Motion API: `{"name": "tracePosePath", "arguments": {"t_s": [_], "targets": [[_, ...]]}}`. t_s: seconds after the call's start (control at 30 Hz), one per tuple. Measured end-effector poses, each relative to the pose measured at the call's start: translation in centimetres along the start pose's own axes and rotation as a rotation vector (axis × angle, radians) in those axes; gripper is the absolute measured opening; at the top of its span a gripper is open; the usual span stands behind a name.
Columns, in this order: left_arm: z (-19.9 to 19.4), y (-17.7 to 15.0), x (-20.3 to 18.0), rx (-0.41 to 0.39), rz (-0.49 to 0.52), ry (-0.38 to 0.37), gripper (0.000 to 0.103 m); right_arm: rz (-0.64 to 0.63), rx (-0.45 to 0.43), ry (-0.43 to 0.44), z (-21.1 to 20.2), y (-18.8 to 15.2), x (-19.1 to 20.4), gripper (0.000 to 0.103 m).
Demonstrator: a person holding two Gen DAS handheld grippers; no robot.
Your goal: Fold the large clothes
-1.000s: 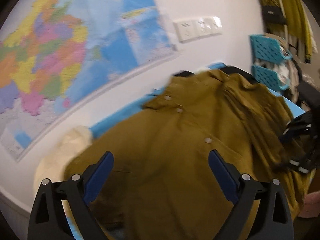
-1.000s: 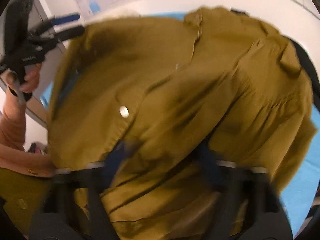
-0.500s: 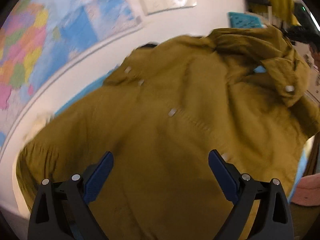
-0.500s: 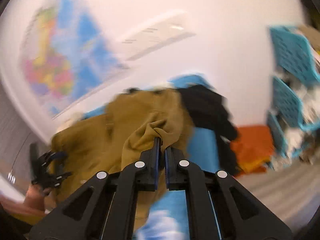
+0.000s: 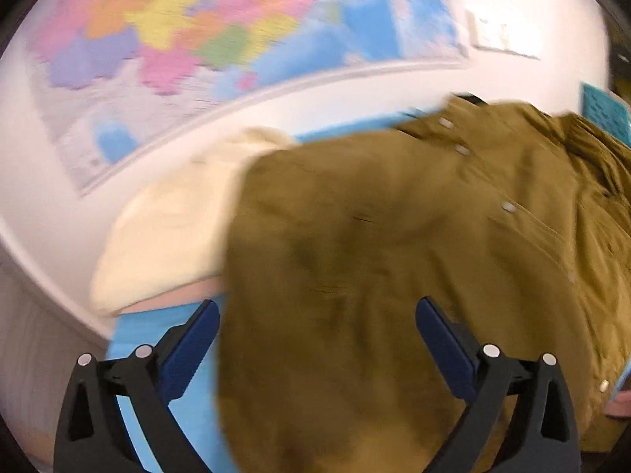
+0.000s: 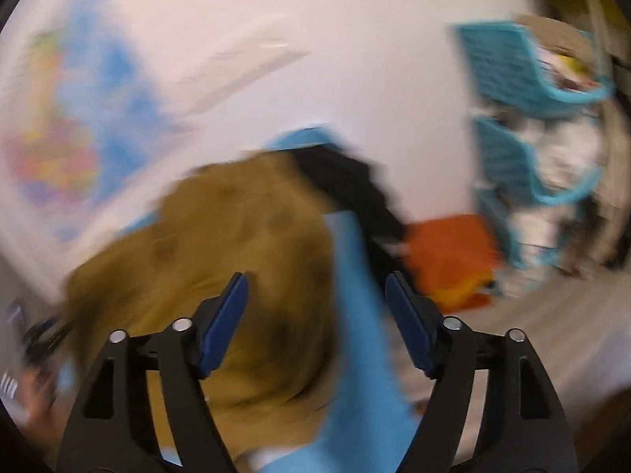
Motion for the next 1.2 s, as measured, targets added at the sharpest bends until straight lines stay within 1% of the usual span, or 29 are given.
{"name": "tracePosePath", "arguments": {"t_s": [0.07, 0.1, 0.13, 0.17, 0.2, 0.3, 0.33, 0.37, 0.4, 0.43, 0.47, 0.5, 0.53, 0.6, 0.7, 0.73, 0.77, 0.8, 0.83, 0.87, 0.9, 0.93, 0.97, 1.03, 1.07, 1.1, 1.13, 1.17, 1.2], "targets": [[-0.1, -0.8, 1.3, 0.004, -0.034, -0.007, 0.096, -0.066, 0.060, 0.057, 0.0, -2.8, 2.3, 0.080], [0.0, -1.1, 1.5, 0.010, -0.040, 0.007, 0.096, -0.080, 0.090, 0.082, 0.4, -4.1, 3.1, 0.080], [0.4, -1.6, 1.9, 0.023, -0.046, 0.031, 0.096, -0.090, 0.127, 0.099, 0.9, -5.4, 3.6, 0.080], [1.0, -1.7, 2.1, 0.036, -0.051, 0.032, 0.096, -0.091, 0.160, 0.090, 1.7, -6.9, 3.8, 0.081], [1.4, -2.3, 2.3, 0.051, -0.064, 0.019, 0.096, -0.075, 0.193, 0.081, 2.7, -8.1, 3.9, 0.083], [1.6, -3.8, 3.5, 0.046, -0.114, -0.055, 0.096, -0.037, 0.245, 0.047, 4.8, -10.0, 3.5, 0.084], [1.6, -4.3, 3.9, 0.045, -0.130, -0.086, 0.096, -0.024, 0.250, 0.034, 5.3, -10.1, 3.3, 0.084], [1.6, -4.9, 4.4, 0.049, -0.148, -0.136, 0.096, -0.030, 0.209, 0.045, 5.3, -9.8, 3.5, 0.083], [1.6, -5.5, 4.6, 0.056, -0.161, -0.173, 0.096, -0.021, 0.203, 0.080, 5.4, -9.6, 3.8, 0.065], [1.8, -6.0, 4.8, 0.068, -0.175, -0.203, 0.096, 0.013, 0.212, 0.110, 5.9, -9.4, 3.9, 0.038], [1.9, -6.6, 4.9, 0.080, -0.185, -0.230, 0.096, 0.027, 0.212, 0.131, 5.9, -9.4, 4.0, 0.024], [1.9, -7.4, 5.0, 0.094, -0.195, -0.279, 0.096, 0.039, 0.207, 0.187, 5.7, -9.3, 4.5, 0.009], [1.9, -8.2, 5.3, 0.095, -0.208, -0.305, 0.096, 0.038, 0.194, 0.219, 5.5, -9.3, 5.6, 0.009], [2.0, -9.2, 5.5, 0.099, -0.220, -0.307, 0.096, 0.037, 0.143, 0.326, 3.0, -8.8, 7.8, 0.007], [2.1, -10.2, 5.4, 0.107, -0.213, -0.307, 0.096, 0.022, 0.052, 0.435, -1.6, -8.7, 9.8, 0.006], [2.2, -10.1, 5.4, 0.109, -0.213, -0.309, 0.096, 0.008, 0.025, 0.455, -3.1, -8.7, 10.2, 0.006], [2.4, -10.1, 5.4, 0.111, -0.214, -0.312, 0.096, -0.012, 0.008, 0.452, -4.5, -9.2, 10.5, 0.006], [2.4, -10.1, 5.5, 0.110, -0.215, -0.317, 0.096, -0.011, 0.006, 0.434, -5.0, -9.6, 10.3, 0.006], [2.5, -10.0, 5.4, 0.109, -0.214, -0.323, 0.096, 0.012, 0.027, 0.386, -4.7, -10.5, 9.4, 0.006], [2.6, -9.9, 5.4, 0.108, -0.213, -0.326, 0.096, 0.030, 0.060, 0.332, -3.5, -10.9, 9.5, 0.006], [2.8, -9.6, 5.2, 0.108, -0.207, -0.329, 0.096, 0.044, 0.109, 0.265, -2.1, -11.9, 8.7, 0.006], [2.7, -9.2, 4.9, 0.103, -0.194, -0.319, 0.096, 0.054, 0.151, 0.230, -0.8, -12.6, 8.3, 0.006], [2.6, -8.8, 4.6, 0.089, -0.182, -0.313, 0.096, 0.096, 0.210, 0.172, 1.1, -13.7, 6.9, 0.007], [2.0, -8.1, 4.1, 0.067, -0.158, -0.323, 0.096, 0.134, 0.274, 0.051, 3.1, -14.9, 5.1, 0.018], [1.4, -7.6, 3.6, 0.050, -0.141, -0.326, 0.096, 0.145, 0.299, 0.055, 3.5, -15.2, 4.7, 0.026], [0.8, -7.1, 3.2, 0.035, -0.122, -0.324, 0.096, 0.147, 0.310, 0.071, 3.4, -15.3, 4.8, 0.050], [0.3, -6.9, 3.0, 0.024, -0.107, -0.318, 0.096, 0.128, 0.309, 0.049, 2.9, -15.1, 4.9, 0.070], [-0.2, -6.5, 2.6, 0.012, -0.090, -0.309, 0.096, 0.071, 0.288, 0.006, 1.8, -14.5, 5.3, 0.071], [-1.1, -5.9, 2.0, -0.010, -0.068, -0.308, 0.096, 0.034, 0.264, 0.000, 0.7, -13.8, 5.5, 0.071]]}}
Point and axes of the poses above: each gripper's, at about its wrist camera, not at the fingertips, and z roughly the way its jaws point, x to its left, y to its top, the point moved 5 cm from there along z, roughly the way its jaws point, and after that the axes turned 8 degrees about x, right-handed, at the moved point
